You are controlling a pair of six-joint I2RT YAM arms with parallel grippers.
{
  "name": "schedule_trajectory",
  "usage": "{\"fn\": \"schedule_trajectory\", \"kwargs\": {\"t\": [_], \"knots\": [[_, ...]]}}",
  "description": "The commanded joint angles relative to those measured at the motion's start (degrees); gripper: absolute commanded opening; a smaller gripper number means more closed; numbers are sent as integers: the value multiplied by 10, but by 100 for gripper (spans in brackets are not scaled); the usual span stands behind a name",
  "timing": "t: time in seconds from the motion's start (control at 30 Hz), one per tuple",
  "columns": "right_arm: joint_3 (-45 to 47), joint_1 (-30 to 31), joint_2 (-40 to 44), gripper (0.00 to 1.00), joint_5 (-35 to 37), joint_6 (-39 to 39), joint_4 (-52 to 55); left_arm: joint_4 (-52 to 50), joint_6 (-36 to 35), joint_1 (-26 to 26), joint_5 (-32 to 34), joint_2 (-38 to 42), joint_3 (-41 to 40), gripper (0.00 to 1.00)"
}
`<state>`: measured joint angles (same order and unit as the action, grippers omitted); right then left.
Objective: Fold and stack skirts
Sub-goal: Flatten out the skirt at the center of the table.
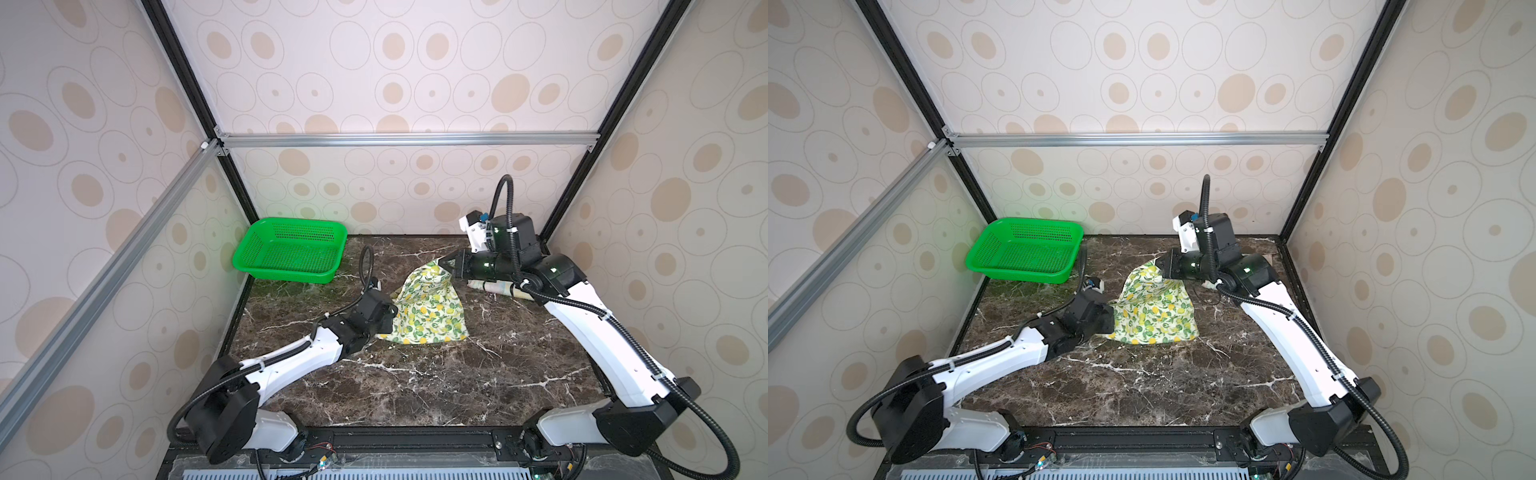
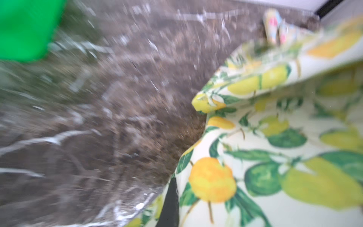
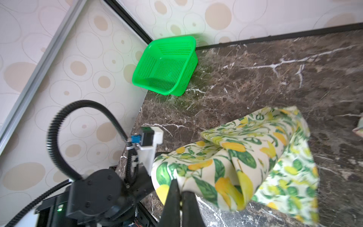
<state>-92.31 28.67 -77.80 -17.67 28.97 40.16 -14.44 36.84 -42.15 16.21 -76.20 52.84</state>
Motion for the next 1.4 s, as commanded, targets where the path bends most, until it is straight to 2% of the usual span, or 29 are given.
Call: {"fn": "schedule_trajectory", "kwargs": {"t": [0.0, 0.17, 0.3, 0.47, 0.53, 0.57, 0.6, 0.77, 1.03, 1.23, 1.37], "knots": [[-24, -10, 29, 0, 25, -24, 18, -138, -60, 14, 126, 40, 76, 0], [-17, -10, 79, 0, 43, -25, 31, -225, -111, 14, 179, 85, 177, 0], [17, -10, 143, 0, 28, 8, 24, -265, -142, 14, 155, 126, 246, 0], [60, -10, 211, 0, 23, 51, 18, -271, -184, 14, 102, 171, 279, 0], [82, -10, 229, 0, 30, 40, 5, -262, -196, 14, 114, 184, 266, 0], [93, -10, 234, 0, 57, 42, 10, -259, -196, 14, 137, 186, 257, 0], [95, -10, 233, 0, 75, 42, 20, -258, -198, 14, 141, 184, 253, 0], [80, -10, 222, 0, 41, 48, 24, -252, -187, 15, 79, 171, 261, 0], [91, -10, 233, 0, 31, 41, 19, -251, -182, 14, 61, 199, 268, 0], [104, -10, 196, 0, 58, 6, 7, -225, -199, 14, 92, 162, 252, 0], [84, -23, 136, 0, 84, -37, -10, -159, -247, 27, 134, 106, 243, 0]]}}
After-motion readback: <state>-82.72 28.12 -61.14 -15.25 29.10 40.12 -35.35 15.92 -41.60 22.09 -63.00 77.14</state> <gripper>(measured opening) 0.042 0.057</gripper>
